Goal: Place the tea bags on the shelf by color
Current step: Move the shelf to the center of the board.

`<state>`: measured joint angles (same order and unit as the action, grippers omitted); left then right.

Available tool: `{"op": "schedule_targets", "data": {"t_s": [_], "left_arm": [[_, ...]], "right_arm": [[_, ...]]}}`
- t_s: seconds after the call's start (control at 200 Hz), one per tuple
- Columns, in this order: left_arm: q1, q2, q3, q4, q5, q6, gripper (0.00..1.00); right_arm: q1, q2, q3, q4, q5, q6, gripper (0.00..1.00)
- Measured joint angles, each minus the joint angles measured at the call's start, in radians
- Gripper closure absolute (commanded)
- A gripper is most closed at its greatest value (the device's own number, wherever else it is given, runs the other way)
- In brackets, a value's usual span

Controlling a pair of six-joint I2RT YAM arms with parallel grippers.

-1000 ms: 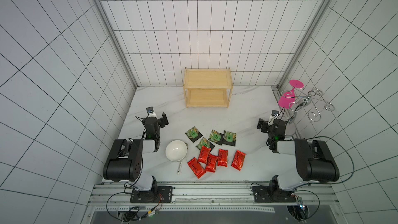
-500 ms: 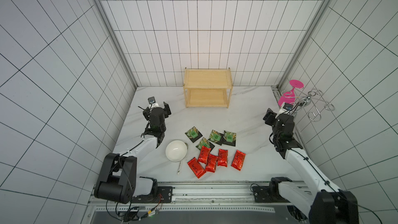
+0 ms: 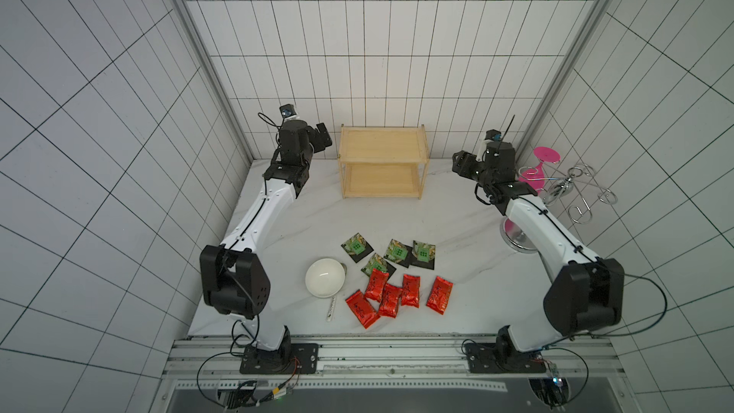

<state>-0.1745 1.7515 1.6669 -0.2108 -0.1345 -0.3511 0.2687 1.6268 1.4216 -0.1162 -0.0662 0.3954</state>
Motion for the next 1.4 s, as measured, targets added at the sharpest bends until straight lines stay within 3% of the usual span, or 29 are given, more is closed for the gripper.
{"op": "schedule_targets", "data": {"t_s": [0.13, 0.295, 0.4, 0.465, 0.64, 0.846, 1.116, 1.401], "left_arm": [[0.026, 0.169, 0.142, -0.061, 0.164, -0.051, 0.03], [0.051, 0.287, 0.181, -0.102, 0.284, -0.101, 0.02], [0.061, 0.322, 0.181, -0.103, 0.359, -0.136, 0.15], [0.061, 0.328, 0.180, -0.102, 0.399, -0.158, 0.17], [0.027, 0.323, 0.159, -0.060, 0.454, -0.186, 0.31], [-0.013, 0.278, 0.046, -0.019, 0.467, -0.203, 0.32], [-0.040, 0.150, -0.096, 0.016, 0.454, -0.214, 0.33], [-0.079, 0.131, -0.134, 0.035, 0.429, -0.217, 0.33]], "right_arm": [[0.001, 0.165, 0.191, -0.041, -0.085, 0.013, 0.24], [0.002, 0.332, 0.363, -0.085, -0.175, 0.031, 0.25], [0.007, 0.392, 0.399, -0.103, -0.215, 0.043, 0.30], [0.009, 0.414, 0.418, -0.097, -0.243, 0.056, 0.36], [0.029, 0.419, 0.428, -0.099, -0.296, 0.069, 0.53], [0.047, 0.417, 0.423, -0.101, -0.324, 0.077, 0.62], [0.047, 0.308, 0.305, -0.098, -0.313, 0.080, 0.64], [0.045, 0.194, 0.167, -0.079, -0.261, 0.080, 0.65]]}}
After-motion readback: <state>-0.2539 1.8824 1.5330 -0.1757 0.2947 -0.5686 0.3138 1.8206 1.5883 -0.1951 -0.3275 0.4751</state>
